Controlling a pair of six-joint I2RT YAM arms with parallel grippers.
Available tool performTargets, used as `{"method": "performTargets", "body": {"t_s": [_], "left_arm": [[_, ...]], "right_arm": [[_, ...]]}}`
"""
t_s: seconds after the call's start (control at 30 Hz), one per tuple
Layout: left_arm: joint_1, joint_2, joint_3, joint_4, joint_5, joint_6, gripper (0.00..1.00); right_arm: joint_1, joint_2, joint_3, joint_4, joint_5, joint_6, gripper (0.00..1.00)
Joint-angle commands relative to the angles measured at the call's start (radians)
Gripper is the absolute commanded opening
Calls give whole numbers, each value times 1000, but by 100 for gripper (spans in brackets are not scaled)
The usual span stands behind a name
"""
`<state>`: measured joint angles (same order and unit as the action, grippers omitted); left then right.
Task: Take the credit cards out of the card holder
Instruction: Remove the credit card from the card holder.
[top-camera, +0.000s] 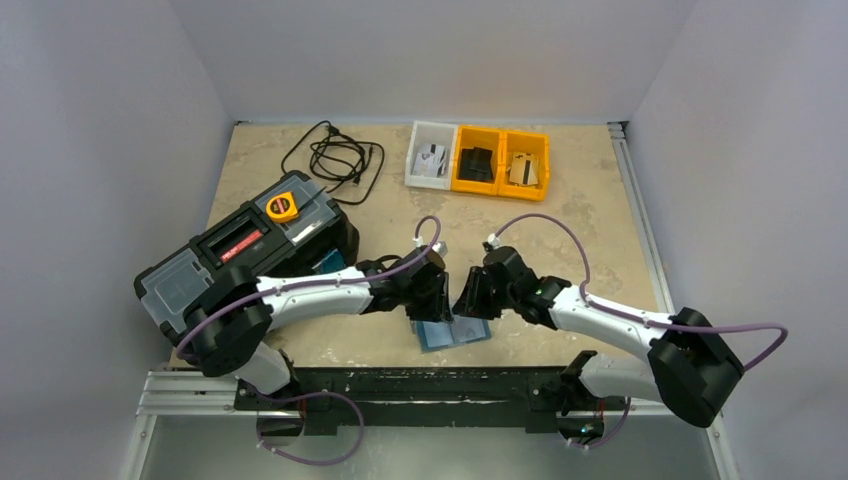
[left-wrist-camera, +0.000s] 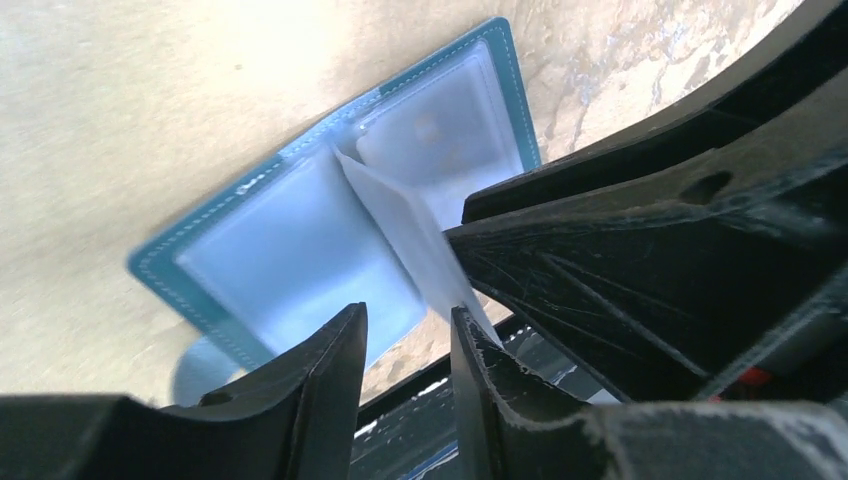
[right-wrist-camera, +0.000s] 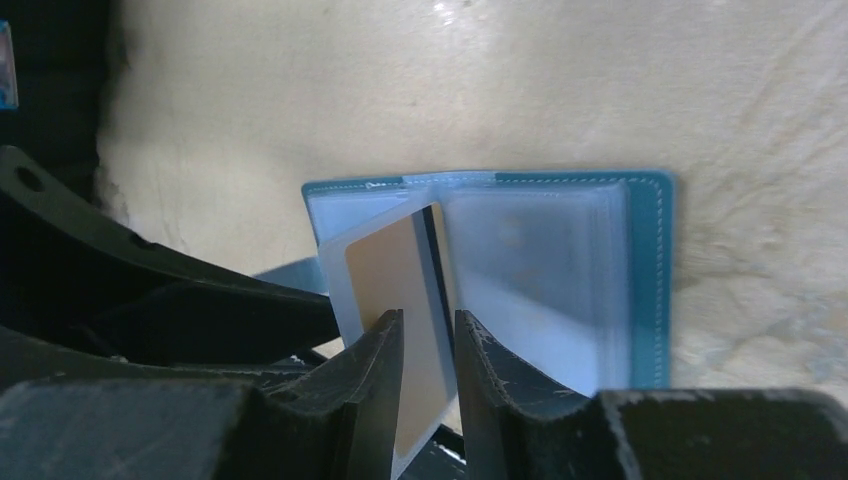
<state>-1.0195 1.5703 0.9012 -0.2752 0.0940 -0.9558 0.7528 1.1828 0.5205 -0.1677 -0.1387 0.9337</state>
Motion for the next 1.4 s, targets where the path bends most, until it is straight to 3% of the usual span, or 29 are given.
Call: {"method": "performTargets", "body": {"t_s": [0.0,0.17,0.3,0.6,1.0,1.37], "left_arm": [[0,-105,6,-120,-127,-8,36],[-7,-202,-17,-238,-236,-37,33],[-7,-237,-39,-246,-231,-41,27],[-7,-115,-32,-141,-129,-23,10],[-5,11,-28,-117,-137,-20,1],[-5,83,-6,-168,-157,-21,0]], "right_arm": [[44,47,66,65,-30,12,26],[101,121,101,98,-29,27,25],[126,173,123,116,-29,33,24],[126,137,138,24,40,22,27],[95,165,70,57,32,-33,35],[60,211,-9,174,-48,-41,34]]}}
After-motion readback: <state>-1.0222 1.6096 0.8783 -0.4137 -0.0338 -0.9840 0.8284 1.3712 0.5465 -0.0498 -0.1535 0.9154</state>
